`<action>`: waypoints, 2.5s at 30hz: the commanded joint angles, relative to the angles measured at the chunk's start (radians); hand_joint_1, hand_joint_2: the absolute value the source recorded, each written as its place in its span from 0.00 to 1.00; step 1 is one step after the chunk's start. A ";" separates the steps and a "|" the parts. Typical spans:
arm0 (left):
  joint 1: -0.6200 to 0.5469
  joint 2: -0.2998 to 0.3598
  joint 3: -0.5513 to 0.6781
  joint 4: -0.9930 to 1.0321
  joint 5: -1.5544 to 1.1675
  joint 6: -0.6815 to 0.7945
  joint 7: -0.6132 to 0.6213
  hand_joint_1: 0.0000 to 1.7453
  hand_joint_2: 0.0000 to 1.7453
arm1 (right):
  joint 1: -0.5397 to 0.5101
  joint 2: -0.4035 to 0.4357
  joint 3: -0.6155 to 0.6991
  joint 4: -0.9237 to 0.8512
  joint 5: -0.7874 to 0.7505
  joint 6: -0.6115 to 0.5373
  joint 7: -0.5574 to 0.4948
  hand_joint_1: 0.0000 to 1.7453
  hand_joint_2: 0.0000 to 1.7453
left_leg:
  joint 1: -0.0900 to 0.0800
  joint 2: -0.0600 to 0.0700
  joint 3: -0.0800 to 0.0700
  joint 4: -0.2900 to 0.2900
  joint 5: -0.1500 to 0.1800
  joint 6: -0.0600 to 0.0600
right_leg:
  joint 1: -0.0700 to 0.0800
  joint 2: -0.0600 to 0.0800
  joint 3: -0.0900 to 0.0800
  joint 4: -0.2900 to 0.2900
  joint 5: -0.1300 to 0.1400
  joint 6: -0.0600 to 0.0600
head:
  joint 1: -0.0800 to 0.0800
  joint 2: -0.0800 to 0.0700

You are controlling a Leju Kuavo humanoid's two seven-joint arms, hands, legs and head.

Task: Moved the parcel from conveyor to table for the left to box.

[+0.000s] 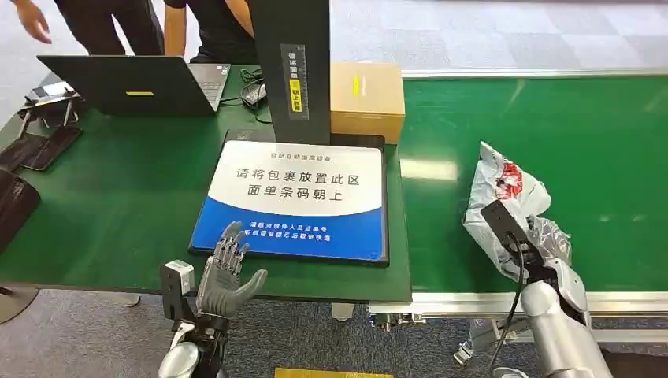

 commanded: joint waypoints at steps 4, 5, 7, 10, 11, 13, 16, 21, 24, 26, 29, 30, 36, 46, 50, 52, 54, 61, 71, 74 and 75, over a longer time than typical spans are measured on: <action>-0.012 -0.003 0.005 0.024 -0.002 -0.001 0.003 0.00 1.00 | 0.015 0.014 -0.031 -0.120 0.047 -0.053 -0.010 1.00 1.00 | 0.000 0.000 0.003 -0.001 -0.001 -0.001 | 0.000 0.002 0.003 0.000 -0.001 -0.001 | 0.000 0.000; -0.015 -0.004 0.006 0.027 -0.002 -0.001 0.003 0.00 1.00 | 0.021 0.014 -0.033 -0.137 0.055 -0.063 -0.013 1.00 1.00 | 0.000 0.000 0.002 0.000 -0.001 -0.001 | 0.000 0.002 0.002 0.000 -0.001 -0.001 | 0.000 0.000; -0.017 -0.004 0.006 0.030 -0.003 -0.002 0.003 0.00 1.00 | 0.025 0.013 -0.035 -0.149 0.065 -0.077 -0.015 1.00 1.00 | 0.000 0.000 0.002 -0.001 -0.001 -0.001 | 0.000 0.002 0.002 0.000 -0.001 -0.001 | 0.000 0.000; -0.020 -0.004 0.003 0.033 -0.003 -0.004 0.003 0.00 1.00 | 0.038 0.008 -0.035 -0.177 0.070 -0.088 -0.028 1.00 1.00 | 0.000 0.000 0.004 -0.001 -0.002 -0.001 | 0.000 0.003 0.004 0.000 -0.001 -0.002 | 0.000 0.000; -0.021 -0.005 0.002 0.033 -0.003 -0.005 0.003 0.00 1.00 | 0.046 0.006 -0.033 -0.192 0.076 -0.101 -0.038 1.00 1.00 | 0.000 0.000 0.003 -0.001 -0.001 -0.001 | 0.000 0.002 0.003 0.000 -0.001 -0.001 | 0.000 0.000; -0.022 -0.004 0.001 0.033 -0.003 -0.007 0.003 0.00 1.00 | 0.053 0.004 -0.031 -0.206 0.082 -0.114 -0.046 1.00 1.00 | 0.000 0.000 0.003 -0.001 -0.001 -0.001 | 0.000 0.002 0.003 0.000 -0.001 -0.001 | 0.000 0.000; -0.022 -0.004 -0.001 0.034 -0.003 -0.007 0.003 0.00 1.00 | 0.067 0.003 -0.029 -0.228 0.090 -0.126 -0.051 1.00 1.00 | 0.000 -0.001 0.003 -0.001 -0.001 -0.001 | 0.000 0.002 0.003 0.000 -0.001 -0.001 | 0.000 0.000; -0.025 -0.004 -0.003 0.038 -0.002 -0.010 0.003 0.00 1.00 | 0.093 0.008 -0.027 -0.285 0.114 -0.161 -0.054 1.00 1.00 | 0.000 0.000 0.003 0.000 -0.001 -0.001 | 0.000 0.002 0.002 0.000 -0.001 -0.001 | 0.000 0.000; -0.025 -0.004 -0.003 0.038 -0.002 -0.010 0.003 0.00 1.00 | 0.093 0.008 -0.027 -0.285 0.114 -0.161 -0.054 1.00 1.00 | 0.000 0.000 0.003 0.000 -0.001 -0.001 | 0.000 0.003 0.002 -0.001 -0.001 -0.001 | 0.000 0.000; -0.025 -0.004 -0.003 0.038 -0.002 -0.010 0.003 0.00 1.00 | 0.093 0.008 -0.027 -0.285 0.114 -0.161 -0.054 1.00 1.00 | 0.000 0.000 0.001 -0.001 0.000 -0.001 | 0.000 0.002 0.001 0.000 0.000 -0.001 | 0.000 0.000; -0.025 -0.004 -0.003 0.038 -0.002 -0.010 0.003 0.00 1.00 | 0.093 0.008 -0.027 -0.285 0.114 -0.161 -0.054 1.00 1.00 | 0.000 0.000 0.001 0.000 0.000 -0.001 | 0.000 0.002 0.000 0.000 0.000 -0.001 | 0.000 0.000; -0.025 -0.004 -0.003 0.038 -0.002 -0.010 0.003 0.00 1.00 | 0.093 0.008 -0.027 -0.285 0.114 -0.161 -0.054 1.00 1.00 | 0.000 0.001 0.002 -0.001 -0.001 -0.001 | 0.000 0.003 0.002 -0.001 -0.001 -0.001 | 0.000 0.000; -0.040 -0.002 -0.008 0.053 -0.005 -0.022 0.003 0.00 1.00 | 0.119 0.003 0.014 -0.335 0.141 -0.161 -0.103 1.00 1.00 | 0.000 0.000 0.003 -0.001 -0.001 -0.001 | 0.000 0.003 0.002 0.000 -0.001 -0.001 | 0.000 0.000; -0.059 0.000 -0.013 0.067 -0.004 -0.030 0.003 0.00 1.00 | 0.122 -0.013 0.196 -0.370 0.236 -0.112 -0.150 1.00 1.00 | 0.000 0.002 0.003 -0.001 -0.002 -0.001 | 0.000 0.005 0.002 -0.001 -0.001 -0.002 | 0.000 0.000; -0.060 0.000 -0.012 0.068 -0.003 -0.031 0.003 0.00 1.00 | 0.102 -0.022 0.246 -0.350 0.251 -0.108 -0.159 1.00 1.00 | 0.000 0.002 0.001 -0.001 -0.001 -0.001 | 0.000 0.003 0.001 -0.001 0.000 -0.001 | 0.000 0.000; -0.064 0.001 -0.011 0.070 -0.002 -0.030 0.003 0.00 1.00 | 0.071 -0.020 0.293 -0.326 0.275 -0.110 -0.168 1.00 1.00 | 0.000 0.002 0.002 -0.001 -0.001 -0.001 | 0.000 0.004 0.001 -0.001 0.000 -0.001 | 0.000 0.000; -0.065 0.001 -0.009 0.070 -0.001 -0.029 0.003 0.00 1.00 | 0.037 -0.018 0.334 -0.305 0.283 -0.107 -0.172 1.00 1.00 | 0.000 0.004 0.001 0.000 -0.001 -0.001 | 0.000 0.006 0.000 0.000 0.000 -0.001 | 0.000 0.000; -0.064 -0.002 0.006 0.065 0.002 -0.025 0.003 0.00 1.00 | -0.060 -0.021 0.473 -0.239 0.317 -0.137 -0.210 1.00 1.00 | 0.000 0.004 0.003 -0.001 -0.002 -0.001 | 0.000 0.007 0.001 0.000 0.000 -0.001 | 0.000 0.000; -0.062 -0.006 0.014 0.062 0.000 -0.025 0.003 0.00 1.00 | -0.098 -0.018 0.528 -0.220 0.372 -0.159 -0.200 1.00 1.00 | 0.000 0.001 0.002 -0.001 -0.001 -0.001 | 0.000 0.004 0.001 0.000 -0.001 -0.001 | 0.000 0.000; -0.059 -0.009 0.020 0.056 -0.001 -0.025 0.003 0.00 1.00 | -0.126 -0.027 0.578 -0.207 0.457 -0.211 -0.181 1.00 1.00 | 0.000 0.001 0.001 0.000 -0.001 -0.001 | 0.000 0.004 0.001 0.000 -0.001 -0.001 | 0.000 0.000; -0.058 -0.009 0.020 0.054 -0.001 -0.024 0.003 0.00 1.00 | -0.132 -0.025 0.588 -0.202 0.472 -0.221 -0.177 1.00 1.00 | 0.000 0.002 0.000 0.000 -0.001 -0.001 | 0.000 0.003 -0.001 0.000 0.000 -0.001 | 0.000 0.000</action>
